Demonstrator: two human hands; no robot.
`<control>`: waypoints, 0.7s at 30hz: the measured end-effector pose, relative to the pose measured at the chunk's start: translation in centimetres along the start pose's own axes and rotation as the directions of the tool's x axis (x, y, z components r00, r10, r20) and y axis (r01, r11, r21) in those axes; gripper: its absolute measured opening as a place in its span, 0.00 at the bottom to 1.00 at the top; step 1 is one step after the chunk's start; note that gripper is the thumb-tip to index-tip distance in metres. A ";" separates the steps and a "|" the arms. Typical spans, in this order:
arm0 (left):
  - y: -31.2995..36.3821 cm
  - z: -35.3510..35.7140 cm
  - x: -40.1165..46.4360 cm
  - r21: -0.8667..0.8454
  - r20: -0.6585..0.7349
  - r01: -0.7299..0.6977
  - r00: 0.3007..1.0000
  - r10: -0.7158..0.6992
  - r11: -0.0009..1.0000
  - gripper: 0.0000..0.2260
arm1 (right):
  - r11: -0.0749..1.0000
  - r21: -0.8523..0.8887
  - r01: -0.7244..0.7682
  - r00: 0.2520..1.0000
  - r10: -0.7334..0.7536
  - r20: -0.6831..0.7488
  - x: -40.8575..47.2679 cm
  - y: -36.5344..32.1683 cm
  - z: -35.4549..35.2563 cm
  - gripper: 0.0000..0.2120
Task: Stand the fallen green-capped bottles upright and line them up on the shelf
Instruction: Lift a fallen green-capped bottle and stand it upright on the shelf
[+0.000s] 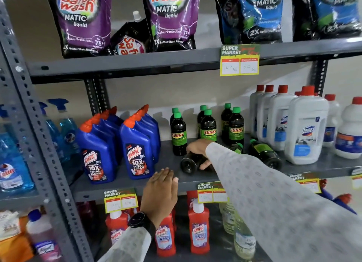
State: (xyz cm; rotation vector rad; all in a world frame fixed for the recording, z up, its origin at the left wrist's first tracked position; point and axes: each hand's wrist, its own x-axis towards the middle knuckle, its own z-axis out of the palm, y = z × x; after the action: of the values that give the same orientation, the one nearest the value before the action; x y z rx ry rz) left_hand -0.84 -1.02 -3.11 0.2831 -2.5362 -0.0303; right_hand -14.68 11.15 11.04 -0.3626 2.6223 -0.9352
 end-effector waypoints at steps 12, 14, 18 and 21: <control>0.2 0.9 0.0 -0.010 -0.039 0.056 0.998 -0.056 0.998 0.26 | 0.805 -0.049 0.592 0.666 -0.522 -0.533 -4.4 1.3 -1.5 0.46; 0.4 0.5 0.2 -0.005 -0.045 0.063 0.997 -0.064 0.998 0.25 | 0.789 -0.132 0.599 0.612 -0.558 -0.560 -4.1 2.3 0.0 0.49; 0.5 0.5 0.1 0.013 -0.038 0.037 0.999 -0.036 0.999 0.26 | 0.800 -0.217 0.560 0.612 -0.576 -0.542 -2.4 3.8 3.2 0.51; 0.4 0.6 0.0 0.013 -0.030 0.034 0.999 -0.033 0.999 0.28 | 0.790 -0.263 0.554 0.610 -0.600 -0.518 -1.7 4.6 4.5 0.51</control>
State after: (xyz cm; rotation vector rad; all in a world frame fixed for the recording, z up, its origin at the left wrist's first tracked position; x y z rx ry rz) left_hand -1.31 -0.65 -3.60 0.3290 -2.5032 -0.0215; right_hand -11.90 12.63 5.16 -1.1857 3.1661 -1.3135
